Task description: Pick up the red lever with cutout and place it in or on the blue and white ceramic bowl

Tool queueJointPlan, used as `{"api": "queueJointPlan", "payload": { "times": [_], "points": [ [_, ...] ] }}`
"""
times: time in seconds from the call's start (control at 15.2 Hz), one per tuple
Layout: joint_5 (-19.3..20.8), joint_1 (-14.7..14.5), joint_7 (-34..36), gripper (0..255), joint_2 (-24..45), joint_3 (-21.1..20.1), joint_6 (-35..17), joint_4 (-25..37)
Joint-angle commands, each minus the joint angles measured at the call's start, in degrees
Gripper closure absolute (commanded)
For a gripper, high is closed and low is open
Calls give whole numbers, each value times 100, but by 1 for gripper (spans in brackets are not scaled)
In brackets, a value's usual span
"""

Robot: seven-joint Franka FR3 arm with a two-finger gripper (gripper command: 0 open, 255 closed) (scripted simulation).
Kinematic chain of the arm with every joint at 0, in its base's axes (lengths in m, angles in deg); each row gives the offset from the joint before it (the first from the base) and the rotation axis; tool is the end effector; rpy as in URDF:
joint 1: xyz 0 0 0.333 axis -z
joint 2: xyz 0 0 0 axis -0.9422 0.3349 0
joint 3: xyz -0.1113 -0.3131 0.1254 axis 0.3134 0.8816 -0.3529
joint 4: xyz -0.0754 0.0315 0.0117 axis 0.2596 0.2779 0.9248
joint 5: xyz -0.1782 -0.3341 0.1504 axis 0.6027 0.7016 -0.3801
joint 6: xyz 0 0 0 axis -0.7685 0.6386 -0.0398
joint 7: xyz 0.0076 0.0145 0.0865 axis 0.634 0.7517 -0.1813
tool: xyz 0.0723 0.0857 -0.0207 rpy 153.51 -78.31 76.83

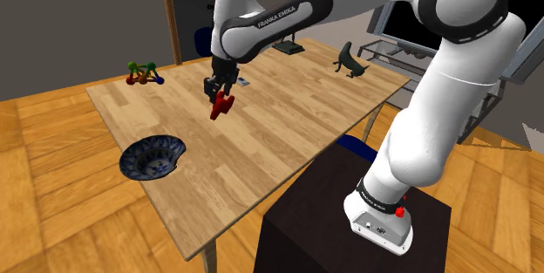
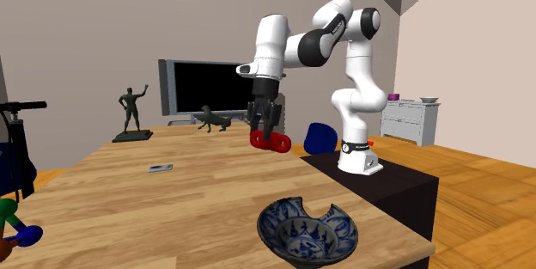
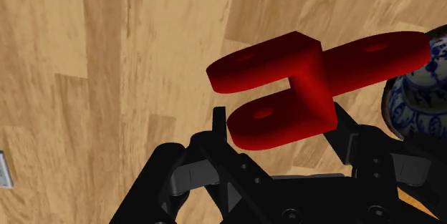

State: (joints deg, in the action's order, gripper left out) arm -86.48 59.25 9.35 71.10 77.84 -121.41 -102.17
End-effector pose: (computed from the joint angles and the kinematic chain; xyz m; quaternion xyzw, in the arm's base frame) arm 0.5588 0.1455 0.4357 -0.9938 -0.0722 -0.0831 0.0153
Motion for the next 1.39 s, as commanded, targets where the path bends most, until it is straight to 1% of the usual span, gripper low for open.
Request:
{"api": "queueJointPlan", "payload": {
  "times": [0.0, 0.53, 1.06, 1.32],
  "points": [
    [83, -133, 312, 255, 212, -119, 39, 250],
    [459, -699, 1375, 255, 1184, -444, 456, 1603],
    [809, -1342, 2183, 255, 2402, -580, 1137, 3443],
    [837, -1347, 2213, 255, 2492, -563, 873, 3267]
  ]
}}
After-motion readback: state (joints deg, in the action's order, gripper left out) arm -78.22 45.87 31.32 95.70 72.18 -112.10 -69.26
